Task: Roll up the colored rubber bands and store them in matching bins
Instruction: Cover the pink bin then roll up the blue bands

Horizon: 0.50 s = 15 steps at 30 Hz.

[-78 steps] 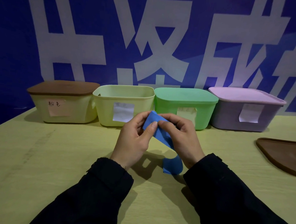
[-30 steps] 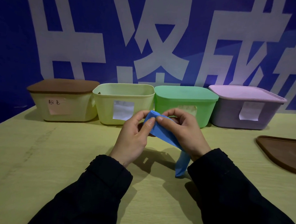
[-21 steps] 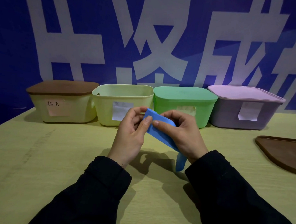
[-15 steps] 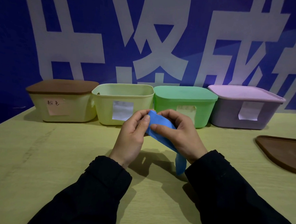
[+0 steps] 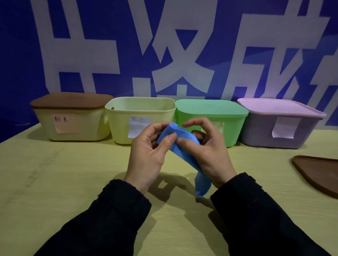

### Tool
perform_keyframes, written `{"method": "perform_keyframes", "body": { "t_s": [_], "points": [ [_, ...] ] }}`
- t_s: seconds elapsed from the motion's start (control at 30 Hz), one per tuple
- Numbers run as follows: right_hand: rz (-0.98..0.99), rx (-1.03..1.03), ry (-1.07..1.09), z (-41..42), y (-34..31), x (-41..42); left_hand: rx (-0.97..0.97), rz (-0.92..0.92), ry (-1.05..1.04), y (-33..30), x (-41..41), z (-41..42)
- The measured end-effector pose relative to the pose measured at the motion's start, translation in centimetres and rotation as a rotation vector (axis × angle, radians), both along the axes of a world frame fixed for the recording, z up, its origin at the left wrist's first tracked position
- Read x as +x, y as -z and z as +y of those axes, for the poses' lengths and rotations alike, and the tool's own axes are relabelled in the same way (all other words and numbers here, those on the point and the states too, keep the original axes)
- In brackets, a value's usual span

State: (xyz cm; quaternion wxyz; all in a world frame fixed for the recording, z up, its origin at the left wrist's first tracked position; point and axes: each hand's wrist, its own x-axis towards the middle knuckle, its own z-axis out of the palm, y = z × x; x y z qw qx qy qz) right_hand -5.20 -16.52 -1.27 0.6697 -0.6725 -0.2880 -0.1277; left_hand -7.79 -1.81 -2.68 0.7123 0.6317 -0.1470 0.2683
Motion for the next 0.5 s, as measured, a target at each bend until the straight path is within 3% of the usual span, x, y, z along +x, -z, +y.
{"method": "perform_keyframes", "body": {
  "t_s": [0.3,0.5],
  "points": [
    [0.063,-0.002,-0.032,-0.32,-0.09,0.20,0.005,0.021,0.023,0.32,0.24,0.31],
    [-0.005,-0.033,0.014,-0.32,-0.04,-0.05,0.044,0.034,0.065,0.53,0.51,0.26]
  ]
}}
